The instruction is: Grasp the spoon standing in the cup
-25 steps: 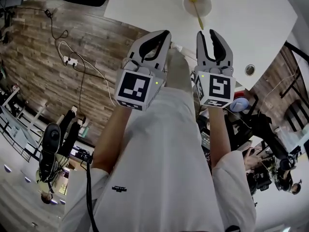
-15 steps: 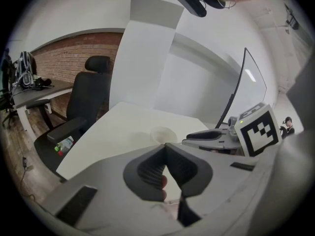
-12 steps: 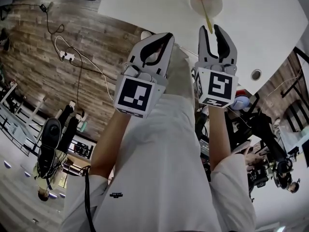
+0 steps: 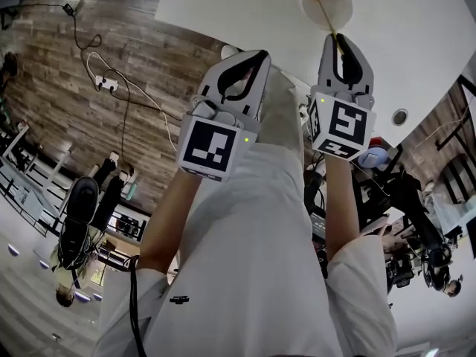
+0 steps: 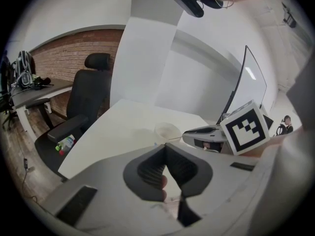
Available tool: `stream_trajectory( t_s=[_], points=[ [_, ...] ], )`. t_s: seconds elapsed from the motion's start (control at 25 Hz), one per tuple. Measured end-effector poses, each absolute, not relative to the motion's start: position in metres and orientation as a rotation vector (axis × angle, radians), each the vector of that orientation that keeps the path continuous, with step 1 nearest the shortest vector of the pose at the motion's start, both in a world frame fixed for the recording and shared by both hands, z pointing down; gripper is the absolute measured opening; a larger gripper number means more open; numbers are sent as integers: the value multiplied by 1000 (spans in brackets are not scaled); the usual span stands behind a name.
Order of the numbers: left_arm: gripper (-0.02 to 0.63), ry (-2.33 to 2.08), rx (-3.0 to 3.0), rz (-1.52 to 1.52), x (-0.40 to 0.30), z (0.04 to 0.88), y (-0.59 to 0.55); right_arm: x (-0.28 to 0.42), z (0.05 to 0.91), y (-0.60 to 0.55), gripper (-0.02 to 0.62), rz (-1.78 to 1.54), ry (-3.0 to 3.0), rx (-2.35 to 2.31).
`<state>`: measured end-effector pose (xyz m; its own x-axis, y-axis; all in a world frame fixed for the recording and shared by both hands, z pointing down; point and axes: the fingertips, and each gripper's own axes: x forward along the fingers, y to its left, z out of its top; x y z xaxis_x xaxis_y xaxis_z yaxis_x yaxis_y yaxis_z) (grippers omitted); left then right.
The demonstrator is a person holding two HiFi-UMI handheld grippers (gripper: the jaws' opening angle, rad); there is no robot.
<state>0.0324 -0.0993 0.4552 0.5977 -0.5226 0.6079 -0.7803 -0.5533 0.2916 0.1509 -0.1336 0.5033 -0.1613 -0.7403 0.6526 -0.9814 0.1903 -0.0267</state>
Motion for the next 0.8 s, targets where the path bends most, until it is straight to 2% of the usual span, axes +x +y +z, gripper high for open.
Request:
stream_trajectory(
  t_s=[0.8],
  points=[
    [11,-1016,2478,557,28,389,-96,155,414,-117,40,513,-2003,1736]
  ],
)
